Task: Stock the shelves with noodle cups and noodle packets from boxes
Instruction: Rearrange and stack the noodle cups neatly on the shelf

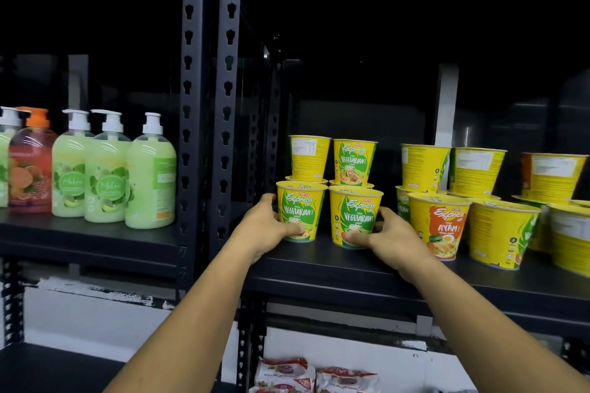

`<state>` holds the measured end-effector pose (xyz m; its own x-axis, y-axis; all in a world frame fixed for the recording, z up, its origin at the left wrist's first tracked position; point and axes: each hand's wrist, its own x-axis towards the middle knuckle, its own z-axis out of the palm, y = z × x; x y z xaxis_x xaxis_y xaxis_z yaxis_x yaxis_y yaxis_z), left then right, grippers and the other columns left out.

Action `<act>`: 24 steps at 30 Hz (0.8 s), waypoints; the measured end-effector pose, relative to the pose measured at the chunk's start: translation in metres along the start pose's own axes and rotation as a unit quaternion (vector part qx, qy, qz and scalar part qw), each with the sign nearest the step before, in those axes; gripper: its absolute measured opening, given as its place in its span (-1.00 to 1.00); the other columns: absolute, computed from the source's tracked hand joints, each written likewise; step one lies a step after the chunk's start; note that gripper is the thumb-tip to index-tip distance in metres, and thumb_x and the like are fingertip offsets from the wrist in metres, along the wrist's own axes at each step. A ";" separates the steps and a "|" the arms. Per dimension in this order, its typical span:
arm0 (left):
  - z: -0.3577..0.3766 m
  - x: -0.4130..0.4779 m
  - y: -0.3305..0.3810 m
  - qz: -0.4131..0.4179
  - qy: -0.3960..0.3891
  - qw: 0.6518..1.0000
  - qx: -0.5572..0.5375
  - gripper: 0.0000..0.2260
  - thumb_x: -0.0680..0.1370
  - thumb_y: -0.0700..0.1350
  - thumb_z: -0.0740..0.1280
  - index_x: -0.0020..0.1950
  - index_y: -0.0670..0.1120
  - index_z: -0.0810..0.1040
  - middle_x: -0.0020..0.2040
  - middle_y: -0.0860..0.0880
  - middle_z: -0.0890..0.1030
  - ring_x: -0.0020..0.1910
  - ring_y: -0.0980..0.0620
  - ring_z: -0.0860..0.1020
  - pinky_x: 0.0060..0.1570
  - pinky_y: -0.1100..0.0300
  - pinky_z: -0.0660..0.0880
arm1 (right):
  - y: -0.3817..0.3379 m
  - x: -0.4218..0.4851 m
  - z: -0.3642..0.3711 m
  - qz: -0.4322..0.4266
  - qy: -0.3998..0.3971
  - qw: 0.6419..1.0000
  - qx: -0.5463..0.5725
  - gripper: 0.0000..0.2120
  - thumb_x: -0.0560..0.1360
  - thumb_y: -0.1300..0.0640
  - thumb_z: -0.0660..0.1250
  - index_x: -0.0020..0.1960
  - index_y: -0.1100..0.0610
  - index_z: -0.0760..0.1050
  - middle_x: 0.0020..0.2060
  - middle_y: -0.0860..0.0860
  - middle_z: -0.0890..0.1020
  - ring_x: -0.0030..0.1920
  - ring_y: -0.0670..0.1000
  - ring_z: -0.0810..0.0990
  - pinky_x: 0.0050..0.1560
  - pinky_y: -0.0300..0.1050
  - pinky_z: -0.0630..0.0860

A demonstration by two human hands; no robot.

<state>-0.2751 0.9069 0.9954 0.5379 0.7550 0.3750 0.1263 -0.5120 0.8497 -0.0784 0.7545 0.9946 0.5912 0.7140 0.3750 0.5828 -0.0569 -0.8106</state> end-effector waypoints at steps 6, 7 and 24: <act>0.001 0.002 -0.002 0.006 0.008 1.000 0.011 -0.41 0.41 -0.10 0.63 0.32 0.05 0.41 0.00 0.06 0.66 0.00 0.15 0.63 -0.09 0.25 0.49 | -0.001 -0.002 0.000 -0.004 0.008 1.000 -0.010 -0.39 0.39 0.00 0.63 0.34 0.01 0.46 0.13 -0.06 0.60 0.12 -0.01 0.57 0.12 -0.03 0.46; 0.001 0.002 -0.002 0.007 0.010 1.000 0.014 -0.42 0.41 -0.10 0.63 0.30 0.07 0.40 0.00 0.07 0.65 -0.01 0.15 0.63 -0.09 0.24 0.49 | -0.002 -0.002 0.001 -0.005 0.009 1.000 -0.012 -0.39 0.39 0.00 0.63 0.35 0.01 0.46 0.15 -0.05 0.61 0.13 0.00 0.57 0.13 -0.03 0.47; 0.004 -0.005 0.003 0.030 0.062 0.996 0.055 -0.50 0.43 -0.02 0.62 0.25 0.07 0.44 -0.02 0.12 0.62 -0.07 0.22 0.59 -0.10 0.25 0.51 | 0.000 -0.002 0.002 -0.001 0.019 0.998 -0.063 -0.49 0.39 -0.09 0.61 0.25 -0.01 0.53 0.15 -0.06 0.66 0.12 -0.01 0.62 0.20 0.03 0.55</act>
<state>-0.2740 0.9003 0.9947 0.4411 0.7630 0.4725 0.1921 -0.5946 0.7808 -0.0809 0.7550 0.9934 0.6092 0.6876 0.3951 0.6477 -0.1440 -0.7482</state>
